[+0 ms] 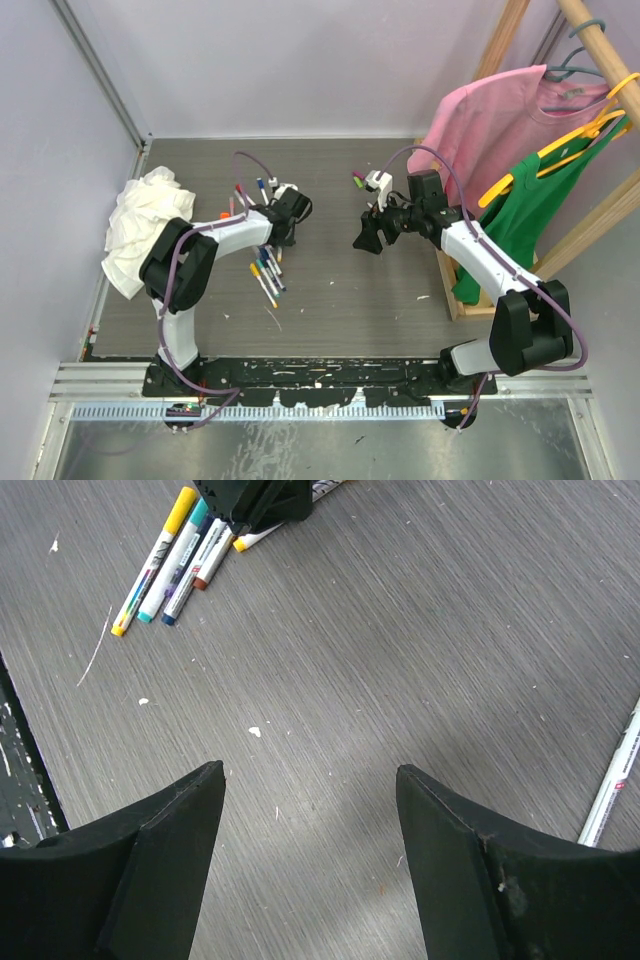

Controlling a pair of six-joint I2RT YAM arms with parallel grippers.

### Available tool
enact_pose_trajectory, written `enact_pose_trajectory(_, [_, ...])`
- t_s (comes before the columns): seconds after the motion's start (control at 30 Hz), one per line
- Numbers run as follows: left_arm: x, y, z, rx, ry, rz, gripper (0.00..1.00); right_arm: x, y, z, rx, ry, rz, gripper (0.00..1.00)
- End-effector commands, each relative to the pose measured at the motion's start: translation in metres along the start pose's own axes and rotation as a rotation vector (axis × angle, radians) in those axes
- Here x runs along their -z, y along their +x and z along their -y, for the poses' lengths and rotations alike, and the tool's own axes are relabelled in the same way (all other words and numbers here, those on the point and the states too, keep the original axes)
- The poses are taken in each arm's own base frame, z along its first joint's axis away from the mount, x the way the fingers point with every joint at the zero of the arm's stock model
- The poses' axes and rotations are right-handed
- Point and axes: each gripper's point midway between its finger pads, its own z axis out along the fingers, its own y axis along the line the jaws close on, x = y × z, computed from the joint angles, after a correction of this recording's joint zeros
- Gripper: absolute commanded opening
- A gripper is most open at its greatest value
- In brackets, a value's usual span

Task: Open the pen caps
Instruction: Pick up the pen from the center of the board.

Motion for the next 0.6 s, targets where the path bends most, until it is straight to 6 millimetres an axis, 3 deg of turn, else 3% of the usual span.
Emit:
enact_pose_trajectory(0.0, [0.001,-0.008,0.011,0.017,0.039,0.01,0.27,0.005,-0.023,0.005,0.034,0.014,0.05,0.74])
enact_pose_trajectory(0.3, [0.0,-0.003,0.016,0.044,0.081,-0.016,0.09,0.007,-0.025,0.001,0.02,-0.009,0.063,0.74])
enact_pose_trajectory(0.4, [0.014,-0.01,0.021,0.072,0.134,0.011,0.01,0.008,-0.027,-0.003,0.006,-0.035,0.074,0.74])
enact_pose_trajectory(0.57, [0.05,-0.035,0.034,0.134,0.282,0.111,0.0,0.01,-0.033,-0.011,-0.007,-0.07,0.105,0.74])
